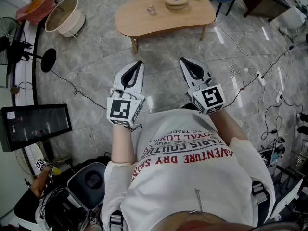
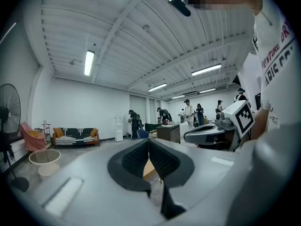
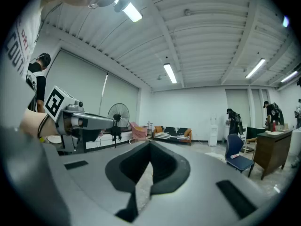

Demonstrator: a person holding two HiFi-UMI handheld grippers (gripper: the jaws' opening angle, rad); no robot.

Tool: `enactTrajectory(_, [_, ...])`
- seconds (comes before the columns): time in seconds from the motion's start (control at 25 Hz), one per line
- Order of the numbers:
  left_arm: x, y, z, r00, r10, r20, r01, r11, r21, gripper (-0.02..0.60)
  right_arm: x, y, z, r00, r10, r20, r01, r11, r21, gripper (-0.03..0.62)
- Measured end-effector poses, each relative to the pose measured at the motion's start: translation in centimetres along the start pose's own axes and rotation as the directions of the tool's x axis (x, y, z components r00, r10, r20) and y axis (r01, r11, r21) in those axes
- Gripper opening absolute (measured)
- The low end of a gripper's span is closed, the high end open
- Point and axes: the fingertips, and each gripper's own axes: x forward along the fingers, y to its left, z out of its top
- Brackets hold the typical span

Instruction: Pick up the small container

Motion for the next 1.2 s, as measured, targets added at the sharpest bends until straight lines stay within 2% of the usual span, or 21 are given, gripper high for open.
enactTrajectory(0.4, [-1.1, 0.7, 0.1, 1.0, -0.003, 0.009, 0.003, 1.0, -0.01, 0.015, 0.5, 1.1, 0.2, 1.0, 0.003, -0.005, -0.003, 1.0, 0.01, -0.005])
enactTrajectory(0.52, [-1.4, 0.5, 0.1, 0.999, -0.022, 0.035, 0.022, 1.0, -0.019, 0.015, 0.7, 1.3, 0.1, 1.0, 0.002, 0.008, -0.003, 0.999, 0.036, -0.005])
enactTrajectory(0.6, [-1.5, 0.2, 0.1, 0.998, -0.034, 0.057, 0.036, 0.999, -0.034, 0.065, 0.6, 1.2, 0.0, 1.0, -0.015, 0.013, 0.015, 0.999, 0.052, -0.005])
enactTrajectory(0.68, [-1.5, 0.3, -0.3, 0.997, -0.041, 0.063, 0.044, 0.998, -0.045, 0.238, 0.7, 1.0, -0.2, 0.999, -0.033, 0.012, 0.032, 0.997, 0.072, -0.005])
enactTrajectory(0.72, [-1.5, 0.6, -0.6, 0.997, -0.041, 0.059, 0.043, 0.998, -0.045, 0.284, 0.9, 1.0, -0.3, 0.999, -0.04, 0.01, 0.039, 0.996, 0.083, -0.005])
enactTrajectory(0.8, [-1.4, 1.1, -1.2, 0.998, -0.032, 0.047, 0.034, 0.999, -0.041, 0.335, 1.2, 1.0, -0.6, 0.999, -0.047, 0.0, 0.047, 0.994, 0.098, -0.005])
enactTrajectory(0.92, [-0.8, 2.2, -2.2, 0.999, -0.018, 0.031, 0.02, 0.998, -0.063, 0.368, 1.8, 0.7, -1.0, 0.999, -0.046, -0.02, 0.048, 0.994, 0.096, -0.005])
enactTrajectory(1.2, [3.1, 4.2, -4.8, 0.999, -0.013, -0.033, 0.01, 0.997, -0.079, 0.376, 5.5, -2.4, -2.7, 0.999, -0.012, -0.038, 0.016, 0.994, 0.107, -0.005])
